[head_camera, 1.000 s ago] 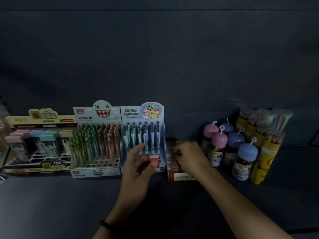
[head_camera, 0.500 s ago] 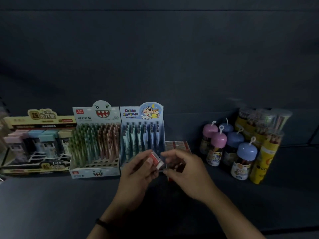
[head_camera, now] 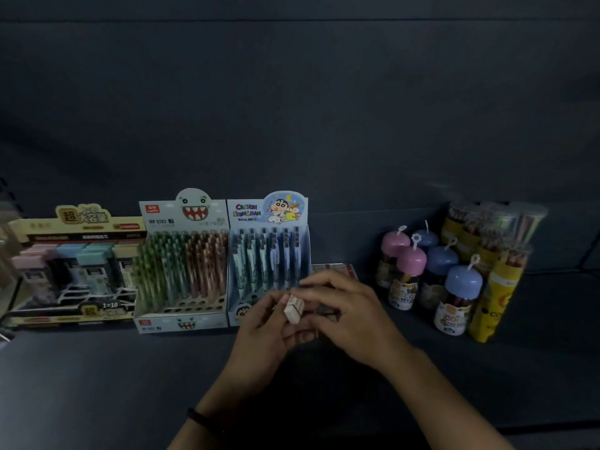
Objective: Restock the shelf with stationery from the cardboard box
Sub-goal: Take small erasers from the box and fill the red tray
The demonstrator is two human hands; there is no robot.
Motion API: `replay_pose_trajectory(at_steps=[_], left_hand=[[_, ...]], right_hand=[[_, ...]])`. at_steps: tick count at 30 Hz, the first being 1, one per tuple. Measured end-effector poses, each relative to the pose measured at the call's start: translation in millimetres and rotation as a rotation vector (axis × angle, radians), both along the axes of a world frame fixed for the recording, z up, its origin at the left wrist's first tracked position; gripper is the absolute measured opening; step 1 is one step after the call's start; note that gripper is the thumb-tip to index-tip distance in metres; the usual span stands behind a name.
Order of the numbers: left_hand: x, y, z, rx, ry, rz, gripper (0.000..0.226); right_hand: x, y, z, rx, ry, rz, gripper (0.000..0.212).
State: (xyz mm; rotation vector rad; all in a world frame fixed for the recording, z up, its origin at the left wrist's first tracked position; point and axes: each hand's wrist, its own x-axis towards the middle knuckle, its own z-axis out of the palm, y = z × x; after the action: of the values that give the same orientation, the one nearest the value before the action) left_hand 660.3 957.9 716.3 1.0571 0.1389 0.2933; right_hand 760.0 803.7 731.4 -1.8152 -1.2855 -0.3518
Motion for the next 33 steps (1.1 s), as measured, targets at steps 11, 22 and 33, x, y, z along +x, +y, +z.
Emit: replay_pose_trajectory(at_steps=[11,22,33], left_hand=[[11,-1,-23,1.368,-0.257,0.245,0.022],[14,-2,-30,1.509,-0.154,0.172,0.033],[4,-9,-25,1.481,-0.186,0.173,0.037]], right_hand=[[46,-34,17,-0.258,0.086,-0.391,0.015],[73,-7,-2,-0.639,-0.027,-0.633,0.006],[24,-30,20,-0.595,0.172,-0.616,0.024]])
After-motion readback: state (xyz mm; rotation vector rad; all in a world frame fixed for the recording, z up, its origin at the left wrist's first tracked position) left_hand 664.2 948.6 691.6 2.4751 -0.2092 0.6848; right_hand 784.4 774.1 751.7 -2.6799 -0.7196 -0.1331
